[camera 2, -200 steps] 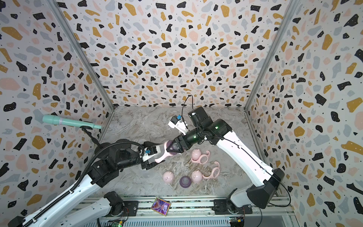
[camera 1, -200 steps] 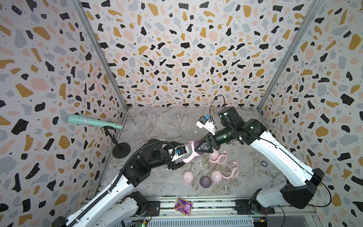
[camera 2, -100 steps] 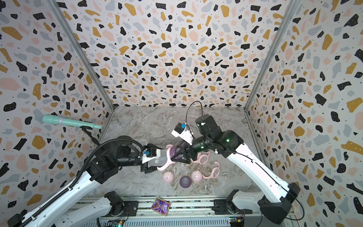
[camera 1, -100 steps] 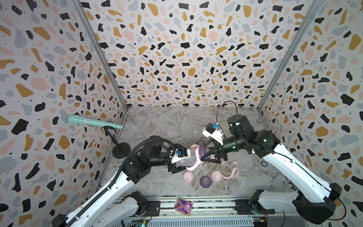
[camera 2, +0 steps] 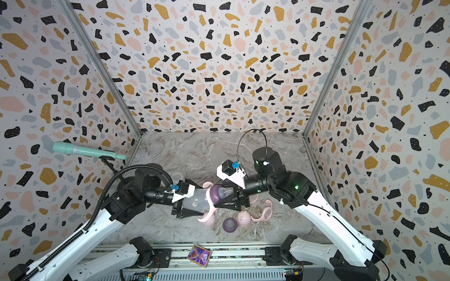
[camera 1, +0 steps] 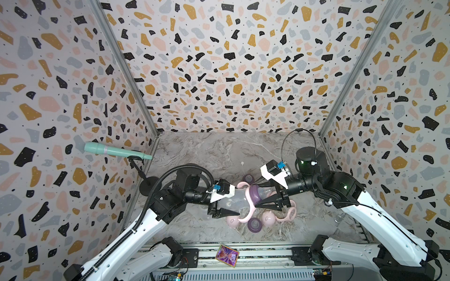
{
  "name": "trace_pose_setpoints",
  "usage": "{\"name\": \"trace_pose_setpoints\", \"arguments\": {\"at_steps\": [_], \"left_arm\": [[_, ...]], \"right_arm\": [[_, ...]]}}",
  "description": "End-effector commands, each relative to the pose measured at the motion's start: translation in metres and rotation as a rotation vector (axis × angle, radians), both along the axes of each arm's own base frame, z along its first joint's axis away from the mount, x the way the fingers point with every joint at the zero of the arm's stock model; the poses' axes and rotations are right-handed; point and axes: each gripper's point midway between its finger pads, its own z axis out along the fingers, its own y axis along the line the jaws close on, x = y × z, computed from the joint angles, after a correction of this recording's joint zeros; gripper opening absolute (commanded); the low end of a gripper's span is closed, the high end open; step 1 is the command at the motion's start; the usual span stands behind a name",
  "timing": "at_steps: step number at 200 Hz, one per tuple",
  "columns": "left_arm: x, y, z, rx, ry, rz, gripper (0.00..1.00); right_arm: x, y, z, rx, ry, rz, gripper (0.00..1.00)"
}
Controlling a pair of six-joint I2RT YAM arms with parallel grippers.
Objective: Assemble the baby bottles
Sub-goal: Screw the nipple onto the baby bottle.
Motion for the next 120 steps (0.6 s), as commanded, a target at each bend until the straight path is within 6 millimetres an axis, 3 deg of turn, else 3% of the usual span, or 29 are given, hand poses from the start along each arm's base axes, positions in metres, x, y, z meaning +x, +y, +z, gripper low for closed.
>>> {"name": "trace_pose_setpoints", "arguments": {"at_steps": [1,40,68,92,120], "left_arm": [[-0.019,-0.004,0.033,-0.116,-0.038,-0.111,0.00],[-0.009,-0.004,0.054,-0.178,-0.049,-0.021,0.00],[0.001,0.002,0.072,-0.250,-0.110,0.080,0.00],[-0.021,0.004,0.069,-0.249,-0.103,-0.039,0.00],[-0.025,-0.002,0.056,-0.173,-0.014,-0.118,0.00]], "right_arm": [[0.015,0.012,0.011,0.054,-0.088,-0.034,0.00],[0.023,0.025,-0.011,0.021,-0.056,-0.089,0.00],[0.020,0.032,-0.015,0.060,0.023,-0.069,0.00],[0.009,0.027,-0.008,0.087,-0.016,-0.006,0.00],[0.009,0.017,0.000,0.108,-0.073,-0.010,0.00]]}}
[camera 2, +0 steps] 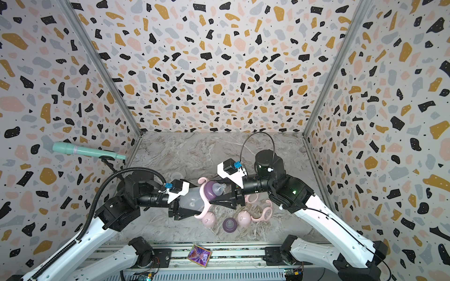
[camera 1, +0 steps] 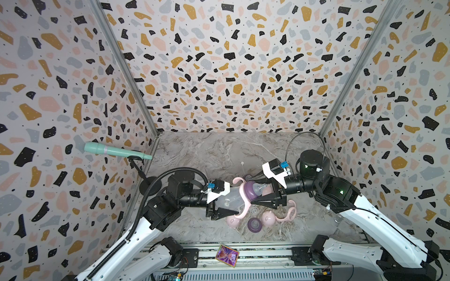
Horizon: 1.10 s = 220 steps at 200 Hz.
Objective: Assemble the baby bottles
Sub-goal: Screw the nipple onto the baby bottle.
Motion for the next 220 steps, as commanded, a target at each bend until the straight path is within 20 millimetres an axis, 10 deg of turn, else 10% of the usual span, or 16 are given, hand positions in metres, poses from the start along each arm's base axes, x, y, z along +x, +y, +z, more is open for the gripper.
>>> {"name": "trace_pose_setpoints", "arguments": {"at_steps": [1,100,220], "left_arm": [[-0.024,-0.008,0.043,-0.113,-0.100,-0.185,0.00],[-0.039,-0.005,0.037,-0.113,-0.028,-0.278,0.00],[-0.006,-0.013,0.068,-0.174,-0.007,-0.077,0.00]], "right_arm": [[0.006,0.003,-0.011,-0.020,-0.021,-0.005,0.00],[0.005,-0.015,0.010,0.030,-0.095,0.073,0.00],[0.019,0.001,-0.027,-0.034,-0.063,-0.042,0.00]]}}
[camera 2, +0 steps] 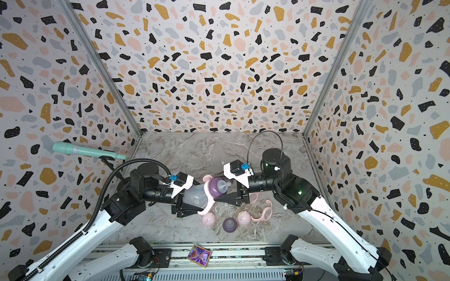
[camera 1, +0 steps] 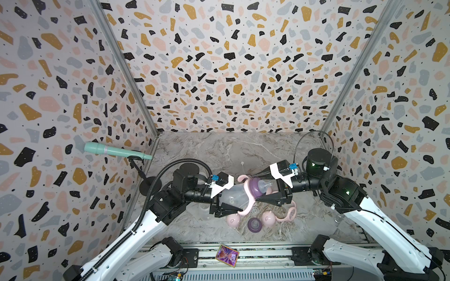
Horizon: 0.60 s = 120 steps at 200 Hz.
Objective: Assemble the baby bottles
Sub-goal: Screw the nipple onto the baby bottle.
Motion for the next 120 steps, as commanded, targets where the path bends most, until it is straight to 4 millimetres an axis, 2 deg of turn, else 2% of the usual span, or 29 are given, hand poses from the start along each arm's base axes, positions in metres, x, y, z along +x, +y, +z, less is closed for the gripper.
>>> {"name": "trace_pose_setpoints", "arguments": {"at_steps": [1,40,64,120], "left_arm": [[-0.007,-0.001,0.055,-0.147,-0.131,-0.030,0.00],[-0.007,0.006,0.066,-0.196,-0.241,0.025,0.00],[0.003,0.014,0.067,-0.205,-0.357,0.133,0.00],[0.074,0.046,0.070,-0.142,-0.533,0.605,0.00]], "right_arm": [[0.013,0.013,-0.036,-0.070,0.077,-0.033,0.00],[0.005,0.025,-0.049,-0.005,0.229,0.058,0.00],[-0.001,0.028,-0.055,-0.009,0.292,0.112,0.00],[0.009,0.041,-0.075,-0.090,0.484,0.094,0.00]]}}
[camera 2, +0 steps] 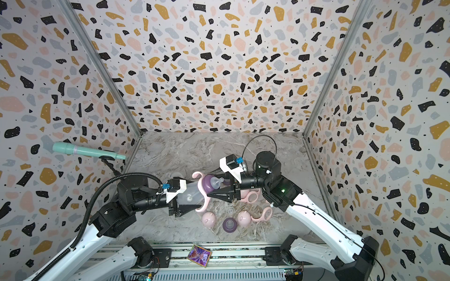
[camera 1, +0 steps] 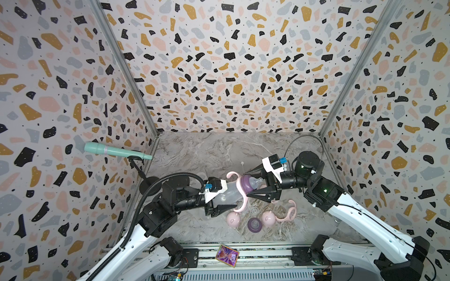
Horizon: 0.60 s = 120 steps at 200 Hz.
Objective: Assemble the baby bottles
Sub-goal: Screw the nipple onto the baby bottle.
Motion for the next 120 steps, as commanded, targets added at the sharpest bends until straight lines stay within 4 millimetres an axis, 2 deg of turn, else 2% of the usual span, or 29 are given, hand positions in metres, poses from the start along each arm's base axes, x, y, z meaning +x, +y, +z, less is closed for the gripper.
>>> {"name": "trace_pose_setpoints", "arguments": {"at_steps": [1,24,47,77,97,102,120], "left_arm": [[0.042,0.017,0.085,-0.181,-0.336,0.258,0.00],[0.074,0.043,0.092,-0.177,-0.393,0.502,0.00],[0.098,0.074,0.094,-0.152,-0.451,0.730,0.00],[0.114,0.098,0.087,-0.068,-0.525,0.899,0.00],[0.118,0.102,0.077,-0.011,-0.550,0.931,0.00],[0.119,0.102,0.074,0.004,-0.551,0.926,0.00],[0.116,0.091,0.059,0.055,-0.528,0.849,0.00]], "right_arm": [[-0.012,0.013,-0.052,-0.169,0.284,0.085,0.00],[0.008,0.027,-0.054,-0.187,0.428,-0.018,0.00],[0.029,0.041,-0.050,-0.198,0.653,-0.140,0.00],[0.035,0.053,-0.037,-0.158,0.953,-0.132,0.00],[0.039,0.054,-0.028,-0.187,0.938,-0.148,0.00],[0.042,0.053,-0.028,-0.203,0.912,-0.170,0.08],[0.055,0.039,-0.028,-0.263,0.770,-0.240,0.50]]}}
